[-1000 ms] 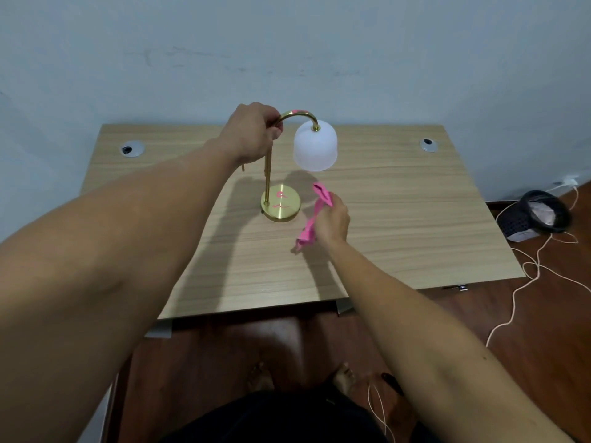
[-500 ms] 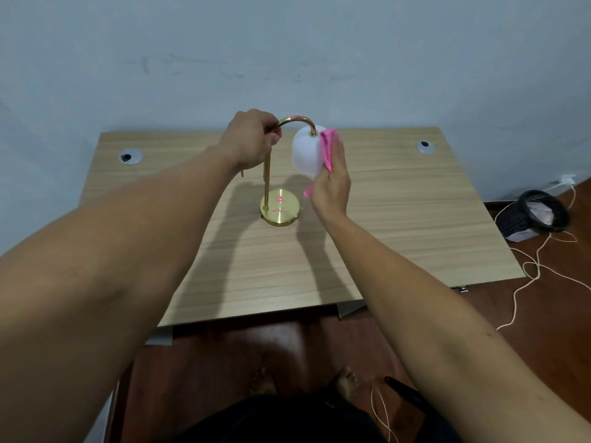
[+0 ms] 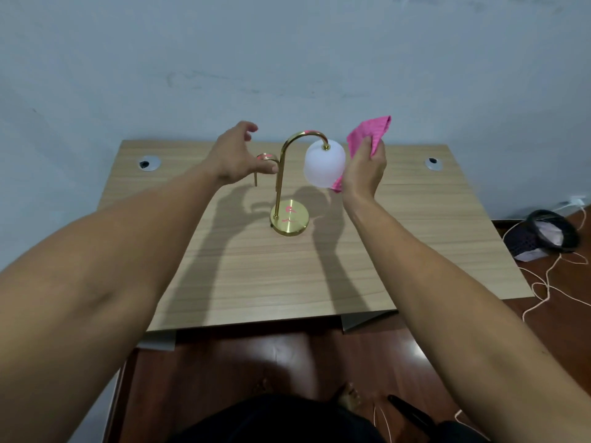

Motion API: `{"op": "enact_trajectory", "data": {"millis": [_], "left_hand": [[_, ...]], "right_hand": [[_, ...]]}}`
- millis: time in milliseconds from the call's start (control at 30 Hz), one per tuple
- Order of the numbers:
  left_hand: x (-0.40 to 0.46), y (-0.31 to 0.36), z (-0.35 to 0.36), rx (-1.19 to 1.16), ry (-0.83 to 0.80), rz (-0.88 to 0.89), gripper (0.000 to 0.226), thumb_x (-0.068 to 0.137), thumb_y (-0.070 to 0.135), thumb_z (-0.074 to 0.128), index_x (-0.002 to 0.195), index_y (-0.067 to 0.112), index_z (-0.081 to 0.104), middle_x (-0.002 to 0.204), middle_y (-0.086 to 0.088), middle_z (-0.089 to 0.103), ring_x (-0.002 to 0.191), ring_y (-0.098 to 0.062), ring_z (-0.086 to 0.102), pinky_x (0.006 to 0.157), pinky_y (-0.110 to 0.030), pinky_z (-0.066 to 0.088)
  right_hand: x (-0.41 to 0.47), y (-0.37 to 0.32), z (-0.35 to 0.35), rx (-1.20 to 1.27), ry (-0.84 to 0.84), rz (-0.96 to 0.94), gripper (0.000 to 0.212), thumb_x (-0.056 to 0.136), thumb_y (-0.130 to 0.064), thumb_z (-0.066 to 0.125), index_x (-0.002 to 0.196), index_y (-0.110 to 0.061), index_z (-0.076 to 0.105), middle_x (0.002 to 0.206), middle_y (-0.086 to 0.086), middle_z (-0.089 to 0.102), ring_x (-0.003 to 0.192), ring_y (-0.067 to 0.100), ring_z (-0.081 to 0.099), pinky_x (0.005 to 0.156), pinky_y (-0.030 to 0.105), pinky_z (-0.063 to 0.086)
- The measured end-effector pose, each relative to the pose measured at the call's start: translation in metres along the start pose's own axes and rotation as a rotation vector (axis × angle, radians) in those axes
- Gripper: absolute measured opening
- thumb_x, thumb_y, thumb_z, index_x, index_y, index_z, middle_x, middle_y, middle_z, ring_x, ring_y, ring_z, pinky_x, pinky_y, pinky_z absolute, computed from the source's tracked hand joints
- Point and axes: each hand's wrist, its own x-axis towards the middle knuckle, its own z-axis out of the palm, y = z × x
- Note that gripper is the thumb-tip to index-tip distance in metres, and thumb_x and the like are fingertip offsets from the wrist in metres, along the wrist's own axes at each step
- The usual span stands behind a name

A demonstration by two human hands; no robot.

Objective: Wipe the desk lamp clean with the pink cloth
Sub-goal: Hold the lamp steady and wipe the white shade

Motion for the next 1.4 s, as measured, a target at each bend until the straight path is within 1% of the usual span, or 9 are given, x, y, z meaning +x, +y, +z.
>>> {"op": "enact_trajectory", "data": {"millis": [233, 333, 433, 633, 767, 933, 1067, 1200, 1400], "left_hand": [[-0.002, -0.05, 0.022, -0.144, 0.001, -0.15, 0.062, 0.069, 0.027, 0.095, 0.124, 0.011, 0.07, 0.109, -0.005, 0.069, 0.099, -0.019, 0.066, 0.096, -0.033, 0.054], [0.001, -0.051, 0.036, -0.247, 0.0, -0.115, 0.03, 0.081, 0.02, 0.086, 0.106, 0.005, 0.076, 0.086, -0.004, 0.067, 0.081, -0.017, 0.061, 0.069, -0.021, 0.048], [0.004, -0.049, 0.044, -0.249, 0.031, -0.104, 0.016, 0.09, 0.019, 0.077, 0.096, 0.005, 0.077, 0.08, -0.01, 0.067, 0.076, -0.02, 0.064, 0.066, -0.023, 0.045], [0.006, -0.051, 0.045, -0.212, 0.04, -0.088, 0.017, 0.091, 0.02, 0.075, 0.093, 0.004, 0.078, 0.08, -0.012, 0.07, 0.077, -0.02, 0.066, 0.074, -0.027, 0.05], [0.004, -0.047, 0.045, -0.197, 0.028, -0.069, 0.016, 0.091, 0.016, 0.075, 0.096, 0.001, 0.078, 0.082, -0.014, 0.069, 0.077, -0.021, 0.065, 0.075, -0.027, 0.052], [0.006, -0.05, 0.045, -0.166, 0.027, -0.058, 0.015, 0.091, 0.014, 0.075, 0.096, 0.0, 0.078, 0.08, -0.013, 0.068, 0.076, -0.022, 0.064, 0.083, -0.035, 0.058], [0.007, -0.051, 0.045, -0.156, 0.014, -0.058, 0.017, 0.092, 0.015, 0.074, 0.097, -0.001, 0.078, 0.081, -0.013, 0.069, 0.077, -0.021, 0.064, 0.082, -0.031, 0.054], [0.008, -0.053, 0.045, -0.127, 0.02, -0.055, 0.016, 0.091, 0.018, 0.074, 0.095, 0.003, 0.079, 0.085, -0.016, 0.075, 0.077, -0.021, 0.067, 0.09, -0.04, 0.059], [0.006, -0.051, 0.043, -0.115, 0.023, -0.04, 0.018, 0.091, 0.018, 0.074, 0.096, 0.001, 0.078, 0.093, -0.023, 0.077, 0.079, -0.021, 0.067, 0.091, -0.042, 0.058]], "right_hand": [[-0.02, -0.004, 0.039, -0.142, -0.262, -0.122, 0.055, 0.094, -0.056, 0.038, 0.135, -0.029, 0.061, 0.123, -0.01, 0.07, 0.124, 0.021, 0.06, 0.114, 0.054, 0.039], [-0.029, 0.001, 0.047, -0.447, -0.435, -0.312, 0.053, 0.102, -0.046, 0.042, 0.154, -0.033, 0.043, 0.167, 0.0, 0.033, 0.155, 0.021, 0.025, 0.127, 0.055, 0.012], [-0.032, 0.011, 0.042, -0.665, -0.511, -0.585, 0.049, 0.103, -0.03, 0.046, 0.152, -0.035, 0.046, 0.172, 0.005, 0.016, 0.159, 0.029, 0.006, 0.125, 0.052, 0.006], [-0.03, 0.014, 0.043, -0.582, -0.41, -0.514, 0.051, 0.103, -0.018, 0.041, 0.154, -0.01, 0.042, 0.165, 0.018, 0.03, 0.155, 0.037, 0.021, 0.126, 0.054, 0.022], [-0.038, 0.023, 0.038, -0.706, -0.553, -0.837, 0.053, 0.099, -0.016, 0.039, 0.15, -0.004, 0.047, 0.165, 0.017, 0.031, 0.156, 0.042, 0.015, 0.129, 0.05, 0.013], [-0.045, 0.022, 0.047, -0.55, -0.356, -0.517, 0.056, 0.103, -0.011, 0.04, 0.159, -0.006, 0.032, 0.169, 0.016, 0.021, 0.158, 0.035, 0.009, 0.128, 0.036, 0.008], [-0.048, 0.03, 0.039, -0.615, -0.563, -0.857, 0.056, 0.096, -0.009, 0.036, 0.151, 0.0, 0.045, 0.165, 0.017, 0.032, 0.157, 0.039, 0.014, 0.128, 0.032, 0.006], [-0.044, 0.021, 0.045, -0.506, -0.269, -0.535, 0.053, 0.098, -0.004, 0.042, 0.15, -0.001, 0.046, 0.158, 0.018, 0.041, 0.151, 0.039, 0.03, 0.125, 0.05, 0.026], [-0.033, 0.031, 0.029, -0.608, -0.473, -0.848, 0.064, 0.086, 0.009, 0.044, 0.148, -0.004, 0.052, 0.158, 0.015, 0.045, 0.151, 0.039, 0.027, 0.129, 0.043, 0.014]]}}
